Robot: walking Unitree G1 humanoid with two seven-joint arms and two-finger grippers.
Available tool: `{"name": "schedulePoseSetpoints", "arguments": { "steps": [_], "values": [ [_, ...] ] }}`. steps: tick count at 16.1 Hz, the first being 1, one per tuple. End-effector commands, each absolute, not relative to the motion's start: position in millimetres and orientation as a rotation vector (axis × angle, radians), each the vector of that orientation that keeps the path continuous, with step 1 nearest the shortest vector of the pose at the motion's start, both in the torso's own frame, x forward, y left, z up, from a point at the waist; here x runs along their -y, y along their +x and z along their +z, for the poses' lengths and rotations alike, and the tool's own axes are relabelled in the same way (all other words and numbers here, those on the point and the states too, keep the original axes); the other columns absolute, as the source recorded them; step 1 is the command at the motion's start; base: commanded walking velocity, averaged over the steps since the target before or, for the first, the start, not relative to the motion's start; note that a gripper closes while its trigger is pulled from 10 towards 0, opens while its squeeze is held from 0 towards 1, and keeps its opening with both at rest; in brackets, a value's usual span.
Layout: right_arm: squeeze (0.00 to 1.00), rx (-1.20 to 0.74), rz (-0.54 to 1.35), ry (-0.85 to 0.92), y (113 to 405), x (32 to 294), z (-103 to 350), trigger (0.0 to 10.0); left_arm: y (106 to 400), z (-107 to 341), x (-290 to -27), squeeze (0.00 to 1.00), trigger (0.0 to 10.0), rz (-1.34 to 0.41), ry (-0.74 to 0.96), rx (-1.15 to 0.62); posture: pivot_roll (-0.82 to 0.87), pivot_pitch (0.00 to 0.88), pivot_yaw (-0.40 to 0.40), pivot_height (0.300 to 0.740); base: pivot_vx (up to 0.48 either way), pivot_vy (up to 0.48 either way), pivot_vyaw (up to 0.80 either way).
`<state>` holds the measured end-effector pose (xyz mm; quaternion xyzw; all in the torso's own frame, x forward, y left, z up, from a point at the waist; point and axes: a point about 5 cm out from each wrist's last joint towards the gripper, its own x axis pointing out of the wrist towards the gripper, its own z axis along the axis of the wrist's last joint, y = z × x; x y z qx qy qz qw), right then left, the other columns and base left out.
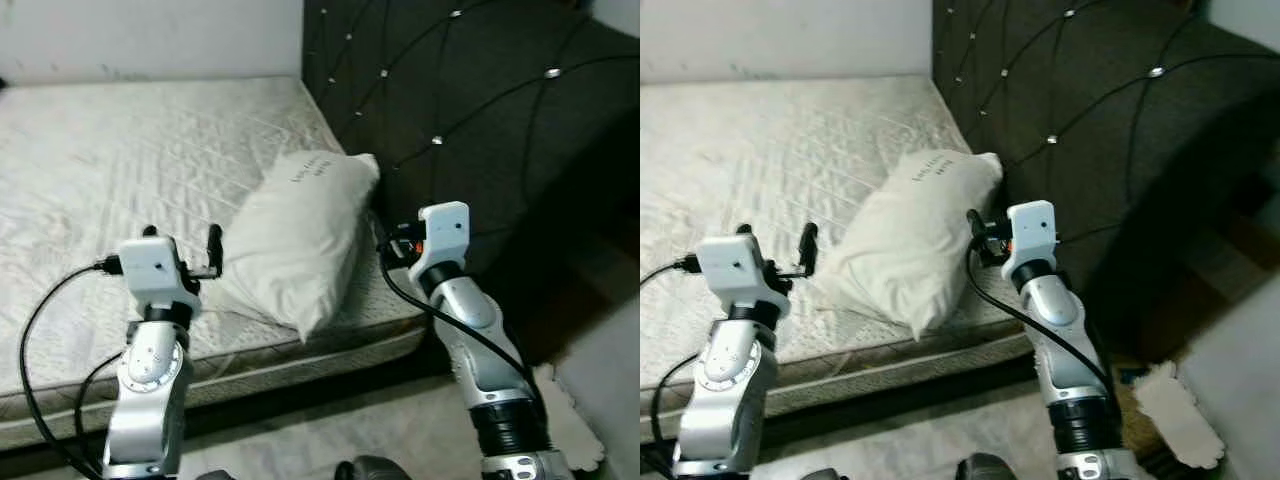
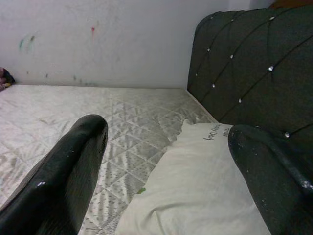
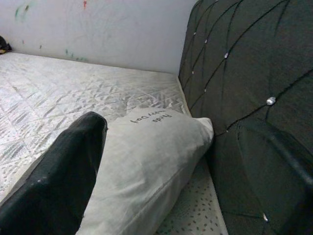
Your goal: Clean up the room
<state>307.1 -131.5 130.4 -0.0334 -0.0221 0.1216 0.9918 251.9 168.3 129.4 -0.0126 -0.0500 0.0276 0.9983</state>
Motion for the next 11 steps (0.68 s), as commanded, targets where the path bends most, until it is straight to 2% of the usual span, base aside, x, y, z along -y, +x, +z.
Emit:
{"name": "schedulePoseSetpoints", "arguments": {
  "steps": [1,11],
  "values": [
    [0.0,0.055,0.241,-0.074,308.3,133.0,132.7,10.0,251.7,131.2,-167.3,0.0,10.0,0.043,-0.034,0.113,-0.08,0.0,-0.045,0.74,0.0,0.0,0.0],
    [0.0,0.072,0.249,-0.09,310.9,132.9,136.2,10.0,250.9,131.1,-166.4,0.0,10.0,0.037,-0.037,0.121,-0.08,0.0,-0.052,0.74,0.328,0.0,0.0]
  ]
}}
